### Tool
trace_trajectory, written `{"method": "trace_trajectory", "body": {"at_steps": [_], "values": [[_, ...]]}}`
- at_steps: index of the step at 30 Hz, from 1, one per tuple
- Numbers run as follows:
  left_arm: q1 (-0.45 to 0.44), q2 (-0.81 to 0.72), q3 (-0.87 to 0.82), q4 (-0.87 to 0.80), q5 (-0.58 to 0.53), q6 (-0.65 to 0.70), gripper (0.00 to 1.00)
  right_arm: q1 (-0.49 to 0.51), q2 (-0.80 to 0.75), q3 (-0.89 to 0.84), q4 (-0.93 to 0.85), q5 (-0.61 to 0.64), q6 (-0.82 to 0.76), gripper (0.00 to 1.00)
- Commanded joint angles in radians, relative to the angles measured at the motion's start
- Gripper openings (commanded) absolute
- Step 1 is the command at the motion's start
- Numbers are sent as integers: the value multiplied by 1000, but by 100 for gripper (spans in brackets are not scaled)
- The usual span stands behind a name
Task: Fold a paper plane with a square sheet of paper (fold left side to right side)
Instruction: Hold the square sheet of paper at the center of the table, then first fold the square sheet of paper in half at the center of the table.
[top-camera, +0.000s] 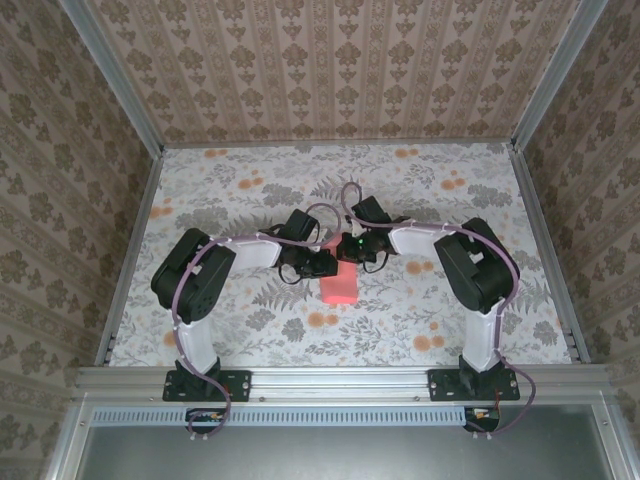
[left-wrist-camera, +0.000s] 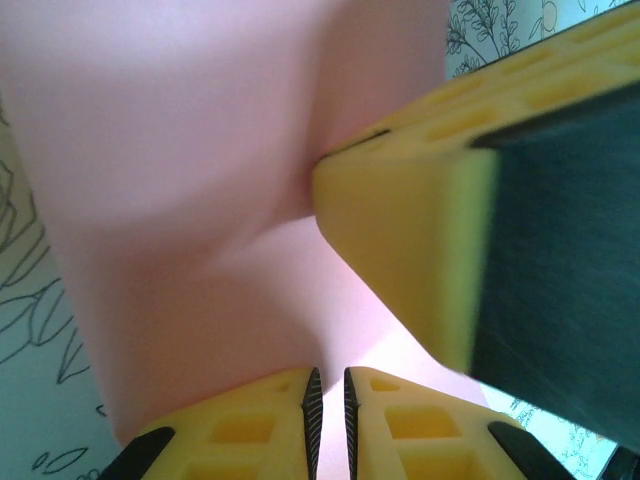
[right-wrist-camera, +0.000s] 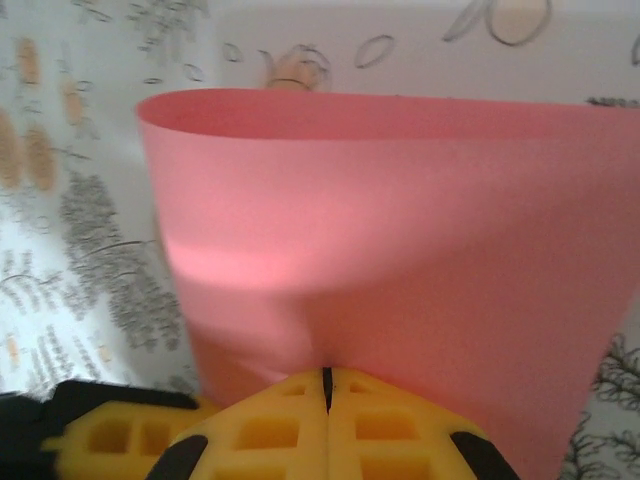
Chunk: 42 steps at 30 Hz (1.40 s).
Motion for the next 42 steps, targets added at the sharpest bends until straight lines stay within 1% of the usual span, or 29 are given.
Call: {"method": "trace_trajectory", "body": {"at_steps": [1, 6, 20, 42], "values": [[-18, 18, -19, -54, -34, -8, 18, -2, 43, 29, -109, 48, -21, 4], [-22, -7, -46, -53, -30, -9, 18, -3, 76, 42, -151, 64, -25, 4], [-50, -104, -156, -40, -33, -45, 18, -16, 98, 60, -166, 73, -34, 3], [-154, -251, -311, -38, -118, -161, 19, -17, 103, 62, -181, 70, -45, 3]]}}
